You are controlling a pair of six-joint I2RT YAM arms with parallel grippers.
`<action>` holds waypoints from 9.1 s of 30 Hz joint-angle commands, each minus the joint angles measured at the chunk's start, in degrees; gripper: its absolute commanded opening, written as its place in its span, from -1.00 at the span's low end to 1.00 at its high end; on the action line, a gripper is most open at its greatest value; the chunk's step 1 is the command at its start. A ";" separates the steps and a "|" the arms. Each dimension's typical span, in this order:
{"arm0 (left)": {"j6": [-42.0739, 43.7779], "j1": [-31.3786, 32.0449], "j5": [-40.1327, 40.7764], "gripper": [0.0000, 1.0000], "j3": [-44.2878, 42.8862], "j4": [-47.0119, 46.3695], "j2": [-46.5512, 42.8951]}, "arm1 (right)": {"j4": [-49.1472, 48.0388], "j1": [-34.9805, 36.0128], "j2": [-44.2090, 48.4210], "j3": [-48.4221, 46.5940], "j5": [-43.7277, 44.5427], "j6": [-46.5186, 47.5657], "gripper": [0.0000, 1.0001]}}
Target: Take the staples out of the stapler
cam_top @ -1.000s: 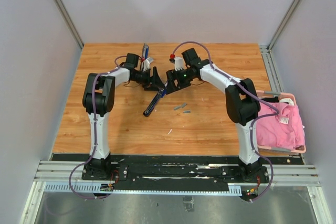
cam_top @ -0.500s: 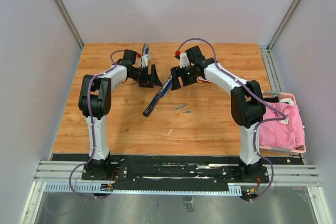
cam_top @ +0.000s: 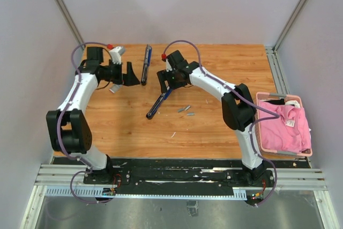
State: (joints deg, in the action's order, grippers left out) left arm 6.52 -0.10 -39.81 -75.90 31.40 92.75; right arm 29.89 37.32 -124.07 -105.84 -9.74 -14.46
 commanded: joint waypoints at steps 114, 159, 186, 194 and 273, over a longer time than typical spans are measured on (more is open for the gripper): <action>18.35 -13.52 0.01 0.96 15.42 9.68 -17.72 | -6.44 -17.72 -25.25 -30.12 30.20 2.14 -0.35; 17.47 -12.89 28.58 0.27 -25.28 10.78 26.99 | 2.72 -18.34 33.32 26.02 2.29 36.30 0.76; 21.64 -9.97 28.51 -0.07 -26.21 11.88 34.46 | 2.72 -18.50 32.45 26.87 2.06 36.17 0.75; 23.02 -9.83 26.46 -0.41 -25.29 12.66 34.51 | 2.65 -18.51 32.31 26.91 2.34 36.08 0.75; 25.64 22.70 23.55 0.27 -22.08 17.93 11.33 | 4.53 -22.11 32.76 29.23 -14.40 39.95 0.82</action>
State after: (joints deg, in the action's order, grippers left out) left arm 34.61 25.87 -16.36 -96.88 49.41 114.83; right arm 32.62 15.94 -92.31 -77.38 -19.11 23.68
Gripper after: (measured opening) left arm 0.569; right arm 0.908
